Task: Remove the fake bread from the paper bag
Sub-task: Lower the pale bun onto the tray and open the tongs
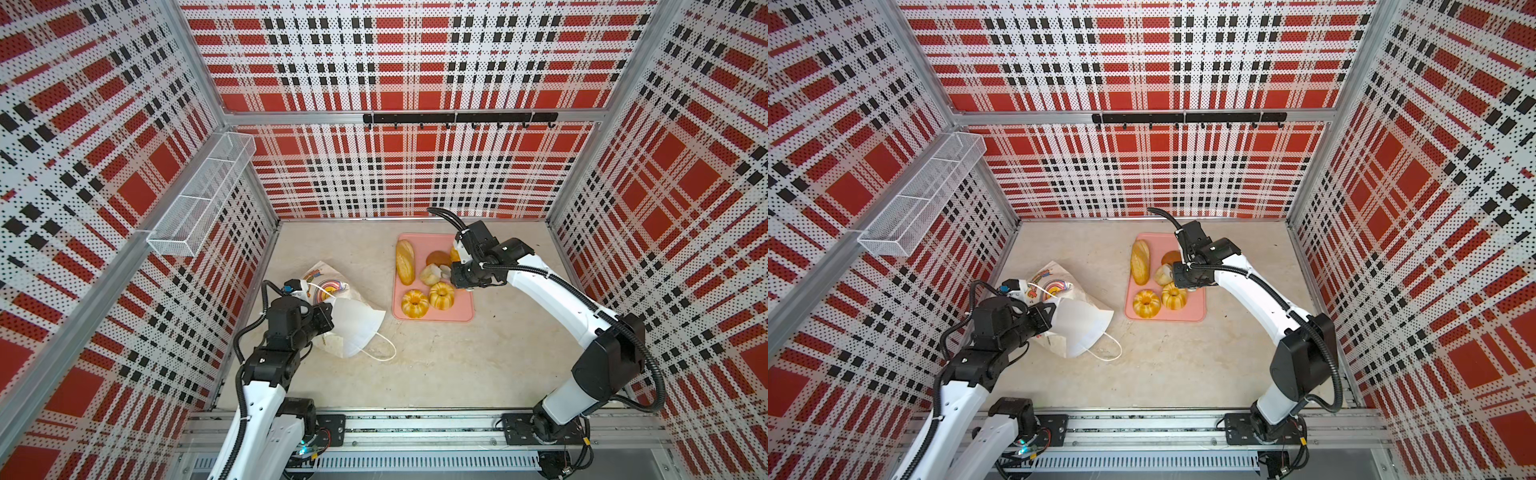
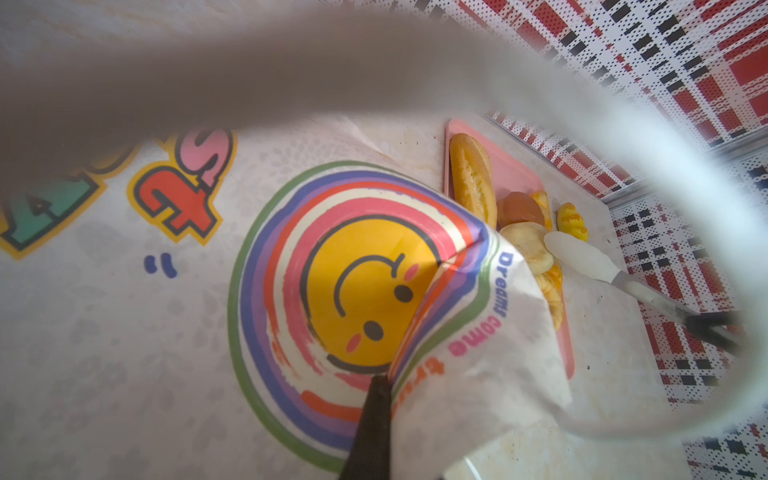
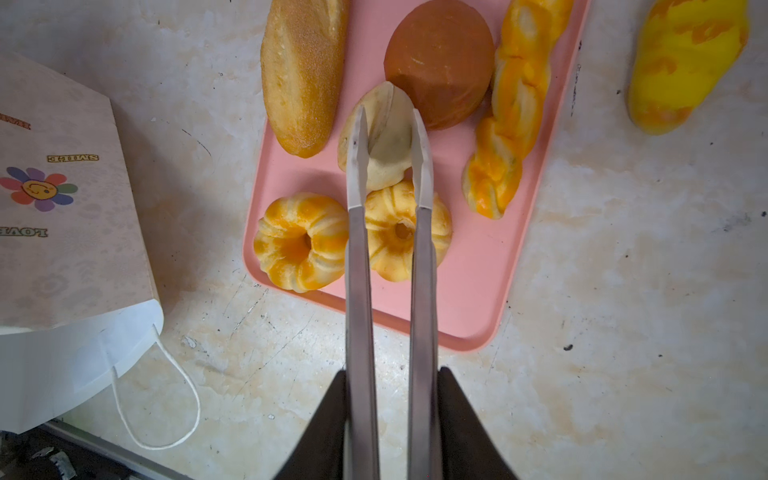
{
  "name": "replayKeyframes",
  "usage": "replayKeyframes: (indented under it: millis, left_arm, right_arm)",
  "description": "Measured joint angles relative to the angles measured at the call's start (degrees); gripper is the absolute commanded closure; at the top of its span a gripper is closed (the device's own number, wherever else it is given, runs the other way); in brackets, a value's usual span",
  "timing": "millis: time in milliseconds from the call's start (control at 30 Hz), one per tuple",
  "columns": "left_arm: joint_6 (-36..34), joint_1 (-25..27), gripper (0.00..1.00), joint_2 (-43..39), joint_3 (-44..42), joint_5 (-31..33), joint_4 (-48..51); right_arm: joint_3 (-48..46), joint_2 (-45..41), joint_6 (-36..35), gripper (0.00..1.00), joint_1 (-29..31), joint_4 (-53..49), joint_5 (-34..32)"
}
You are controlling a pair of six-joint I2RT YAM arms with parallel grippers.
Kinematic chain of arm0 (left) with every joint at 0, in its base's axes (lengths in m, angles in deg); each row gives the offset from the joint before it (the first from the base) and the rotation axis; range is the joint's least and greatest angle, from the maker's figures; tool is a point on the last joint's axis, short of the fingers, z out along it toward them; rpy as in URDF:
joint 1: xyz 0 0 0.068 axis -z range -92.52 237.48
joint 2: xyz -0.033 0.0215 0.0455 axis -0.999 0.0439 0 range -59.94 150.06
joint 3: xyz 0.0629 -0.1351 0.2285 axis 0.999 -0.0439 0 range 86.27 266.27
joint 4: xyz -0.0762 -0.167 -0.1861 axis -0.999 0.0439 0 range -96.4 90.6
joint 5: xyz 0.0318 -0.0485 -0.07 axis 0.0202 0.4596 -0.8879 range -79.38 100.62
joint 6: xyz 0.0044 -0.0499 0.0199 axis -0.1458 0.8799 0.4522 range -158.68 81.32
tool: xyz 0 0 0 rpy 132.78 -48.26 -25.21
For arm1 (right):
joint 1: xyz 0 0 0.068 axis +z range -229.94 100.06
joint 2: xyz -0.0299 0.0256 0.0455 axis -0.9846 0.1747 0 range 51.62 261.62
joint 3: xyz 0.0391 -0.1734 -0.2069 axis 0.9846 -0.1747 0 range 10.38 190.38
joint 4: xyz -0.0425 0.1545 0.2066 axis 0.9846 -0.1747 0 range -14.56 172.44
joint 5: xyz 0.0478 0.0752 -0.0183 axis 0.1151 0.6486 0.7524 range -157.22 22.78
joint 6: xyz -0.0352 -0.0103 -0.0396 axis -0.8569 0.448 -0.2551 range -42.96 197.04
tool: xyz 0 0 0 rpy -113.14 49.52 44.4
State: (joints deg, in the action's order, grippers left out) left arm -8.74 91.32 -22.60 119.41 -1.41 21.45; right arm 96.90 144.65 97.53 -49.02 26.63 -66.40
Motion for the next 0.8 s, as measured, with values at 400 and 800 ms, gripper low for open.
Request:
replayKeyframes:
  millis: [400, 800]
  left_arm:
    - [0.0, 0.02, 1.0, 0.02, 0.0, -0.94, -0.04]
    - [0.0, 0.13, 1.0, 0.02, 0.0, -1.51, -0.37]
  right_arm:
    - [-0.31, 0.0, 3.41, 0.8, -0.42, 0.72, 1.73]
    - [3.06, 0.02, -0.72, 1.0, -0.04, -0.52, 0.87]
